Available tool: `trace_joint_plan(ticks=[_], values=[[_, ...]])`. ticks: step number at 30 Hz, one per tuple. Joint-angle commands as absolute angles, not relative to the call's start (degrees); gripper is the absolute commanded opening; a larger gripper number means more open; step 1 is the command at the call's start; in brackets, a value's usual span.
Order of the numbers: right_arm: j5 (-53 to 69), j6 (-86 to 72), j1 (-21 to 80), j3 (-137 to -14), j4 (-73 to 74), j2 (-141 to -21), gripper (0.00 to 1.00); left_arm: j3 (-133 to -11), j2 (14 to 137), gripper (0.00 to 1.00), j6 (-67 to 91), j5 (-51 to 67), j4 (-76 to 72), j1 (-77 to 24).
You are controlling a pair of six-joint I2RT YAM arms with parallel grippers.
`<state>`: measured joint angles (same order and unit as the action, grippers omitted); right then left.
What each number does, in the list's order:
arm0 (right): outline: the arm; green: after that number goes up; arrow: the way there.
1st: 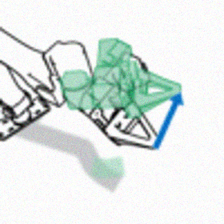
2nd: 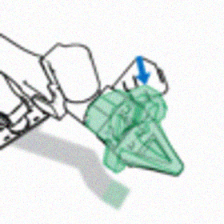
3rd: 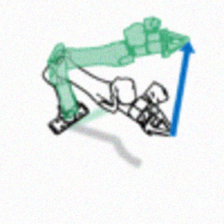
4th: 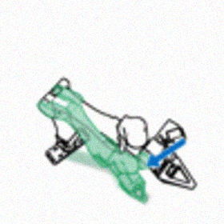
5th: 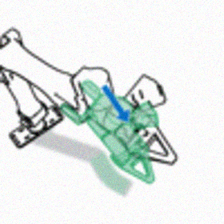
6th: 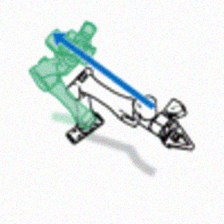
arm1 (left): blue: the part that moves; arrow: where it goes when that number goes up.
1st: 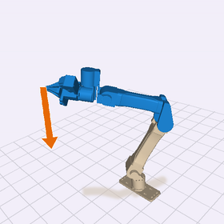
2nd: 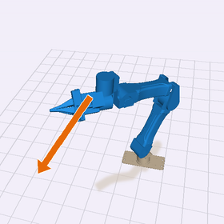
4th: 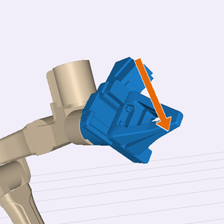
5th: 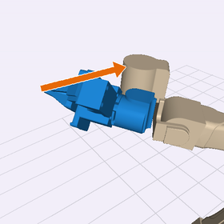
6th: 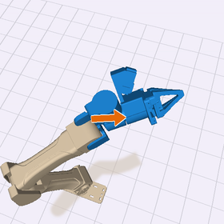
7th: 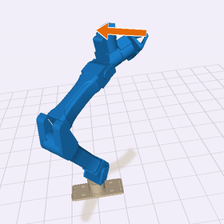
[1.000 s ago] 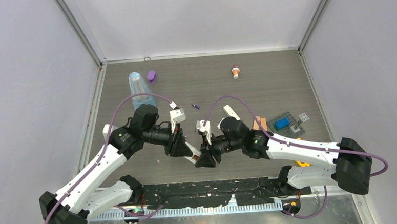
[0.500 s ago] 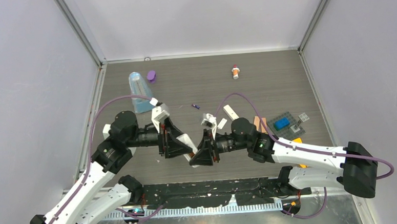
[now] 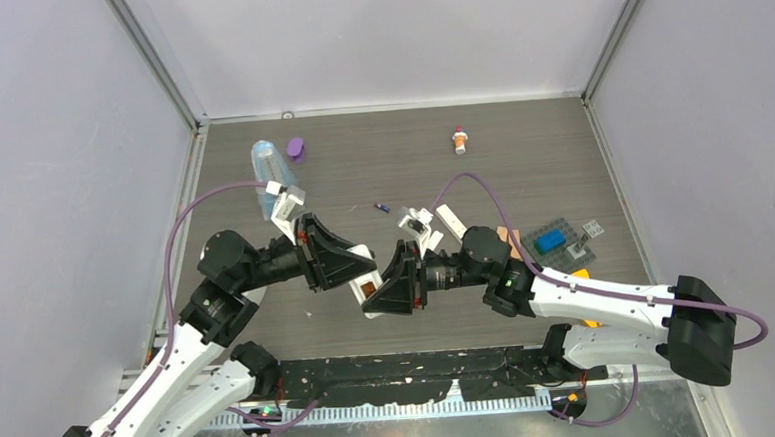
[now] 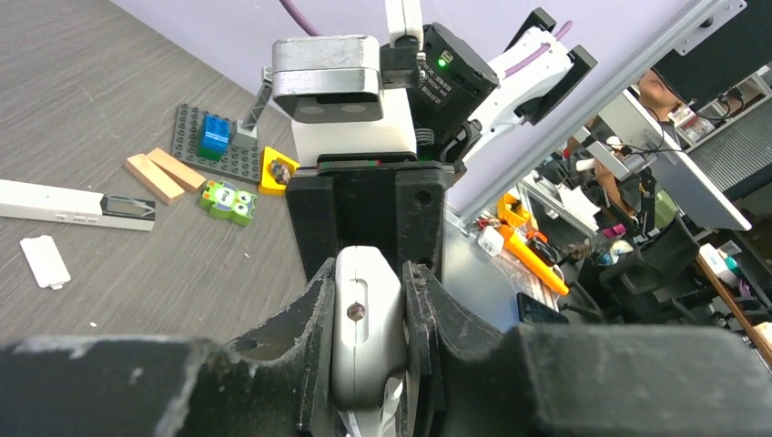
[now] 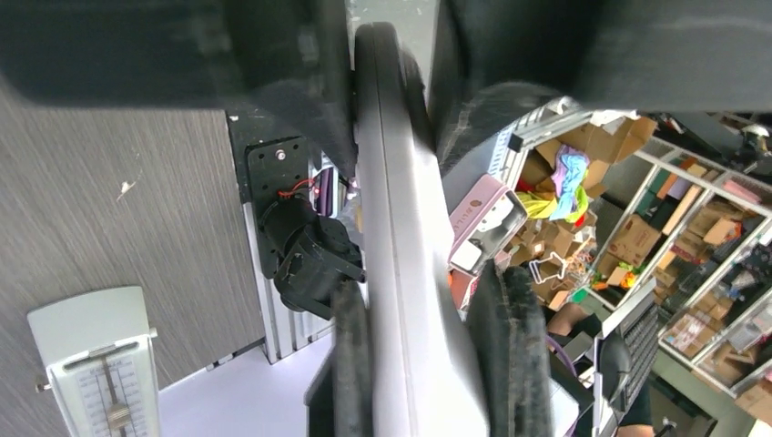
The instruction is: Load the batteries into the remote control
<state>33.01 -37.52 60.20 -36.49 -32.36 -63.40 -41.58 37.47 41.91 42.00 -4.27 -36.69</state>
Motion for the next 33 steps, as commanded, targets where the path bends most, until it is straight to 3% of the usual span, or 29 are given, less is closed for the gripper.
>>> trace_joint_plan(ticks=[1,2,4,8,14,17,21,27,33], values=[[27.8,-39.5,59.7,-38.2,-31.8,-62.4,0.49,-41.9,35.2,0.0,40.2,39.3,-7.7,-37.0],[26.4,-38.3,59.8,-38.1,-29.9,-61.8,0.68,-42.2,34.5,0.0,38.0,37.2,-4.5,-37.0],[19.7,-36.6,59.8,-36.9,-27.5,-59.9,0.84,-43.9,32.7,0.0,32.6,29.9,4.8,-37.0],[7.8,-33.1,59.7,-37.0,-18.9,-57.0,0.91,-45.5,28.2,0.0,23.8,12.9,19.0,-37.0],[-11.7,-41.3,59.8,-44.9,-0.9,-63.1,0.83,-45.7,19.5,0.0,14.5,2.1,24.8,-37.0],[-17.7,-52.3,59.9,-51.1,11.5,-73.6,0.72,-44.3,15.8,0.0,12.0,3.0,23.3,-37.1],[-24.8,-60.4,61.8,-62.8,20.7,-87.0,0.7,-43.8,13.7,0.0,10.6,2.5,23.2,-37.0],[-25.6,-73.4,62.8,-80.4,35.5,-104.1,0.67,-44.0,12.3,0.0,11.0,-1.6,24.0,-37.1],[-24.2,-81.7,62.8,-87.0,41.3,-114.5,0.6,-42.5,10.2,0.0,11.9,-6.4,23.8,-37.0]])
